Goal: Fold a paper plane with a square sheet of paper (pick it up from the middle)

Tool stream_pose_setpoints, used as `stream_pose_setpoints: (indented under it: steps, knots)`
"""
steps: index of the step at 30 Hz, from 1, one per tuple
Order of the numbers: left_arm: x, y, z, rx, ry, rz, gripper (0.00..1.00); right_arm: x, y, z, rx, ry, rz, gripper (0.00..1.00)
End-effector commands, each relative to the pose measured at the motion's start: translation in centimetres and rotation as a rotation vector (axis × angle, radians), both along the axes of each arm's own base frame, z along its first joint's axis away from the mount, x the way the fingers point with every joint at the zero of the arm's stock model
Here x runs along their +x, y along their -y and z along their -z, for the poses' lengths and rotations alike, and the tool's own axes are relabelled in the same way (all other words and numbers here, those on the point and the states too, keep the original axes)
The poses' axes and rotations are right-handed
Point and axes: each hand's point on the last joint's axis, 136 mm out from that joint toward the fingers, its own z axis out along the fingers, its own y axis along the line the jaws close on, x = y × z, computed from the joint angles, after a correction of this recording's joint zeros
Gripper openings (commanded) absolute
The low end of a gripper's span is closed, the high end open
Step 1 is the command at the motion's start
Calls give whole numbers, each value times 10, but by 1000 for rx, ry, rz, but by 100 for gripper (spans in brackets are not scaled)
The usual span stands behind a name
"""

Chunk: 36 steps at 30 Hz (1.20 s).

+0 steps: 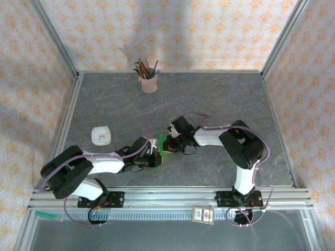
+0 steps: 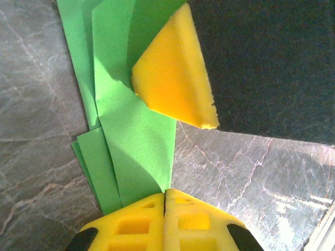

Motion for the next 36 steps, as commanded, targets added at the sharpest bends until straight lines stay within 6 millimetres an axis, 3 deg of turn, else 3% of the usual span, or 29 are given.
stream_pose_setpoints:
  steps: [1,36]
  knots:
    - [-52,-60,62,282,-212,1,0,39,34,26,-152,74,114,7]
    - [-53,-57,63,279,-211,18,0,125,76,20,-160,125,263,8]
